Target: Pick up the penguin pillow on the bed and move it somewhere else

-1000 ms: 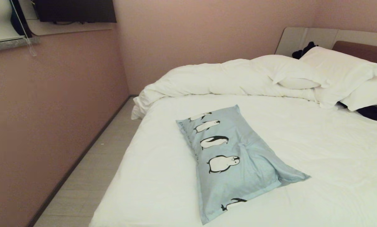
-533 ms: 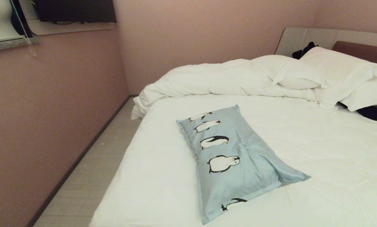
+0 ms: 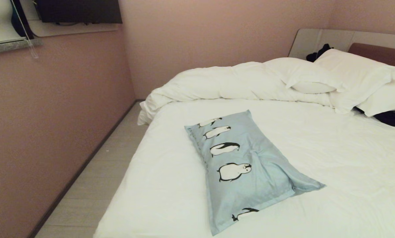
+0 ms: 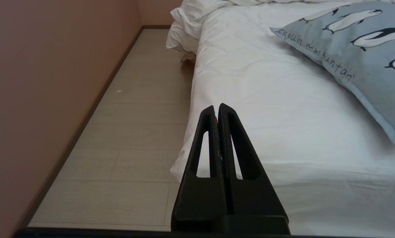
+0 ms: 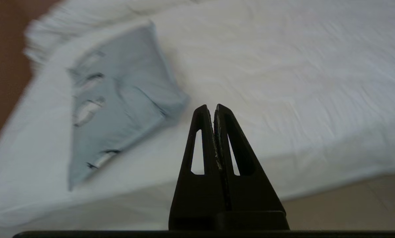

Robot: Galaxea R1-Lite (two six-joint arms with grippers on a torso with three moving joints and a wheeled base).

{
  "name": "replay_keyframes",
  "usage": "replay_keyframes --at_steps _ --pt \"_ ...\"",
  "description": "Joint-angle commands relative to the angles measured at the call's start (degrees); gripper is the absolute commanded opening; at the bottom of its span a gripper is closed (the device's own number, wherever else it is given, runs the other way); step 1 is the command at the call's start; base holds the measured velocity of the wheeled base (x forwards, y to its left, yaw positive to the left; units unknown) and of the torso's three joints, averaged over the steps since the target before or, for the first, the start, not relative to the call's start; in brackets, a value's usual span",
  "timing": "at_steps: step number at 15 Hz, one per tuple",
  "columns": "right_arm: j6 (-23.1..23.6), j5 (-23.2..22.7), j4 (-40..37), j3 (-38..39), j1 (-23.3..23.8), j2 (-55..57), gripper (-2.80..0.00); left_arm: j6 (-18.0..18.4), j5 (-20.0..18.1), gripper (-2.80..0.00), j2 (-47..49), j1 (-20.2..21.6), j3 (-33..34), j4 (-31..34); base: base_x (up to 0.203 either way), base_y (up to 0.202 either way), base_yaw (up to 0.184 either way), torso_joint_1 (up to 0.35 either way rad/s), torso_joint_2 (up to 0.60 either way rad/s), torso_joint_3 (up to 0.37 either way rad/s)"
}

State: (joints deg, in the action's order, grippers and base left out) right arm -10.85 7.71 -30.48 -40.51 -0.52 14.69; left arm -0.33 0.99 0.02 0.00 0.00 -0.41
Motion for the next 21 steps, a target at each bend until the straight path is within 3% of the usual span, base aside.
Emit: replay_keyframes --at_steps 1,5,9,12,21 --pt "1.38 -1.55 6.57 0.03 -1.06 -1.18 -2.8 0.05 0.07 -2.8 -0.02 0.0 0.0 -0.02 0.0 0.0 0.0 0.0 0.0 0.0" --pt "6.59 -2.22 9.84 7.21 -0.45 -10.04 -2.8 -0.02 0.04 -2.8 -0.02 0.0 0.0 -0.02 0.0 0.0 0.0 0.0 0.0 0.0" --pt "13.38 -1.72 25.38 22.71 -0.3 -14.18 -2.8 -0.02 -0.02 -2.8 -0.02 0.0 0.0 -0.02 0.0 0.0 0.0 0.0 0.0 0.0" --pt "14.09 -2.7 28.79 28.18 -0.28 -14.51 -2.8 0.03 0.02 -2.8 -0.02 0.0 0.0 -0.02 0.0 0.0 0.0 0.0 0.0 0.0" --pt "13.93 -5.68 28.86 36.47 -0.27 -14.52 -2.8 -0.02 0.07 -2.8 -0.02 0.0 0.0 -0.02 0.0 0.0 0.0 0.0 0.0 0.0"
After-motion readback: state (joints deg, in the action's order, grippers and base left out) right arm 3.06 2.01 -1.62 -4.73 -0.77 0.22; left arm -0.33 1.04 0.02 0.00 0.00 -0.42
